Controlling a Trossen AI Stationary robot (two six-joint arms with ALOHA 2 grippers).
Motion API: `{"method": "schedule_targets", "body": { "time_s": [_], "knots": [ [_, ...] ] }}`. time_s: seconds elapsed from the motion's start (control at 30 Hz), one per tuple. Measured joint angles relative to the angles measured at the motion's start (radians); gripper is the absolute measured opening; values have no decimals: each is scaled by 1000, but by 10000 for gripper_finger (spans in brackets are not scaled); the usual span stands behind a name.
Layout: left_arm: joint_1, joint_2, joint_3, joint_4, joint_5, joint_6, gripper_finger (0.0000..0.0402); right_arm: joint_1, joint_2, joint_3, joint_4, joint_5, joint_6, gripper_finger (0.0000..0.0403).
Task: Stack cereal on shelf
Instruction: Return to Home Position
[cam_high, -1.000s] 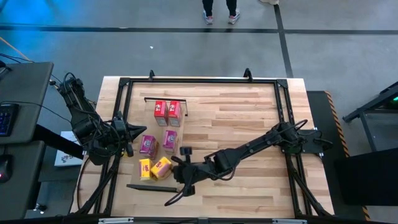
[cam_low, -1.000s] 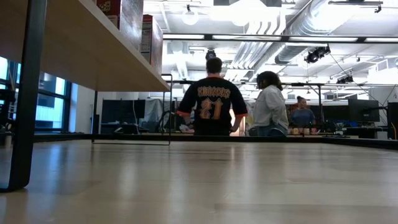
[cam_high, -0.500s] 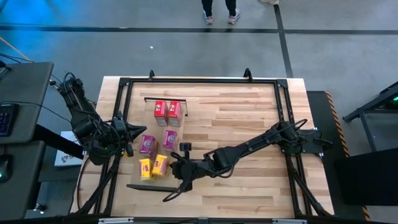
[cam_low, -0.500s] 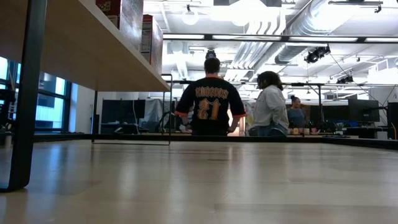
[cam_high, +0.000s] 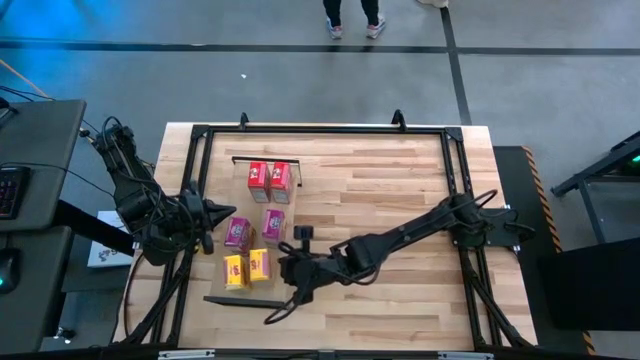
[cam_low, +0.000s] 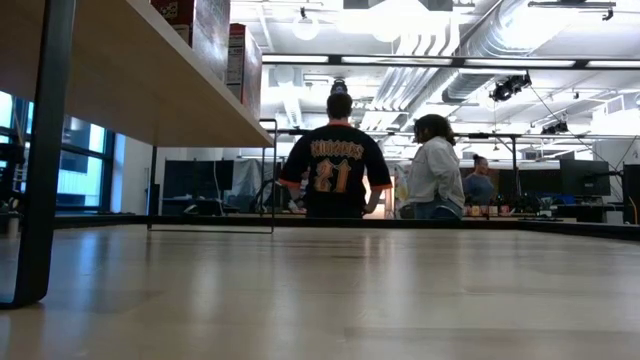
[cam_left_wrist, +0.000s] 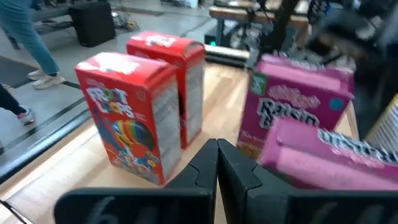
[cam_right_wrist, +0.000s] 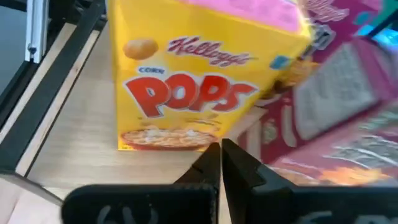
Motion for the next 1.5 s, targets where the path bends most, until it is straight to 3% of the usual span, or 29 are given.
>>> {"method": "schedule_targets", "body": {
  "time_s": [0.27,0.6,0.73,0.83,0.93,1.07,1.13,1.33,1.5],
  "knots": [
    [-25,-43,23,-1,-24,98,0,22,-78,0,-178,32,70,0],
    [-6,-146,138,-1,-35,350,0,39,-120,2,-264,17,100,0],
    [15,-211,134,5,96,373,0,40,-119,2,-313,-1,137,0],
    [18,-259,82,77,138,408,0,40,-119,1,-323,8,136,0],
    [18,-332,-21,275,217,566,0,40,-119,1,-323,7,130,0],
    [32,-410,-165,623,421,852,0,32,-119,1,-323,-2,125,0],
    [53,-445,-196,710,479,932,0,32,-118,1,-323,-9,115,0],
    [132,-506,-210,637,478,872,0,32,-118,1,-336,-28,82,0],
    [203,-513,-210,667,608,931,0,32,-118,1,-339,-29,76,0]
  ]
}}
